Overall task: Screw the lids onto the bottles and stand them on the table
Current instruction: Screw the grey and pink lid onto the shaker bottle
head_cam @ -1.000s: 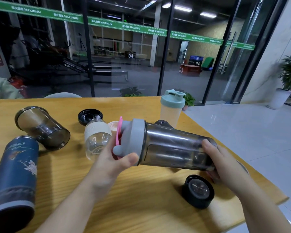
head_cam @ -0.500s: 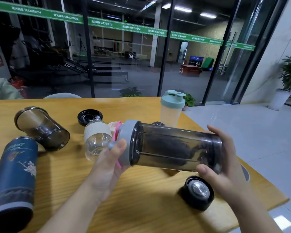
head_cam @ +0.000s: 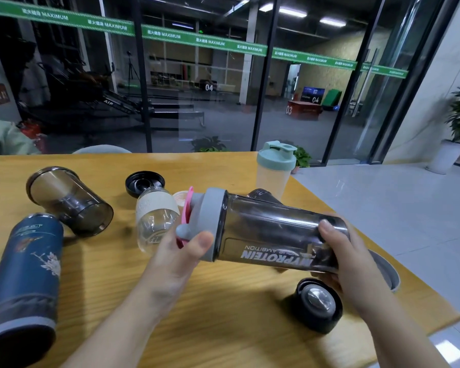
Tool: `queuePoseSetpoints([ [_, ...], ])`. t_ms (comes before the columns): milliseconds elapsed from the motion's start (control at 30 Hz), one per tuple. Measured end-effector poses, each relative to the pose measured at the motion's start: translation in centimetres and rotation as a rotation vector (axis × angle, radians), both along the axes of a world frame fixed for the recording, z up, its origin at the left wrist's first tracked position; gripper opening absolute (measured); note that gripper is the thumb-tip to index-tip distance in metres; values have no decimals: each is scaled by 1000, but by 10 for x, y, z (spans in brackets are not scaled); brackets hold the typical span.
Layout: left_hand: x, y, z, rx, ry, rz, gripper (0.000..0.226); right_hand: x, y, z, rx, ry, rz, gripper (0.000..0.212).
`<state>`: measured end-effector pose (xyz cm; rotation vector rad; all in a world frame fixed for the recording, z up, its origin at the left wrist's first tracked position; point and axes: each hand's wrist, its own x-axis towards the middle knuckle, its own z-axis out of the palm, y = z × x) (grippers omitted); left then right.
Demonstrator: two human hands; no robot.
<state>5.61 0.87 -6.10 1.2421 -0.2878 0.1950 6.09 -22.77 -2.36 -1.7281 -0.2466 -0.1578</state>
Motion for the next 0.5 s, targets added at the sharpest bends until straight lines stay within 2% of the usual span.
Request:
queuePoseSetpoints([
  [100,0,5,-3,55,-43,-6,109,-3,1,11,10,171,11,41],
  [233,-1,4,-6,99,-82,-20,116,-9,0,22,-44,358,36,43],
  [267,-1,3,-7,96,-91,-14,110,-15,-5,18,-52,331,128,39],
  [300,-1,3,-8,93,-100,-11,99,-17,-14,13,-60,318,128,36],
  [333,-1,2,-7,96,-111,-18,89,-13,-28,10,-70,315,120,37],
  [400,-3,1,-6,97,-118,-26,84,-9,-29,14,-182,397,193,43],
  [500,-4,-1,-6,83,-117,9,98,-5,-16,25,-142,517,140,58],
])
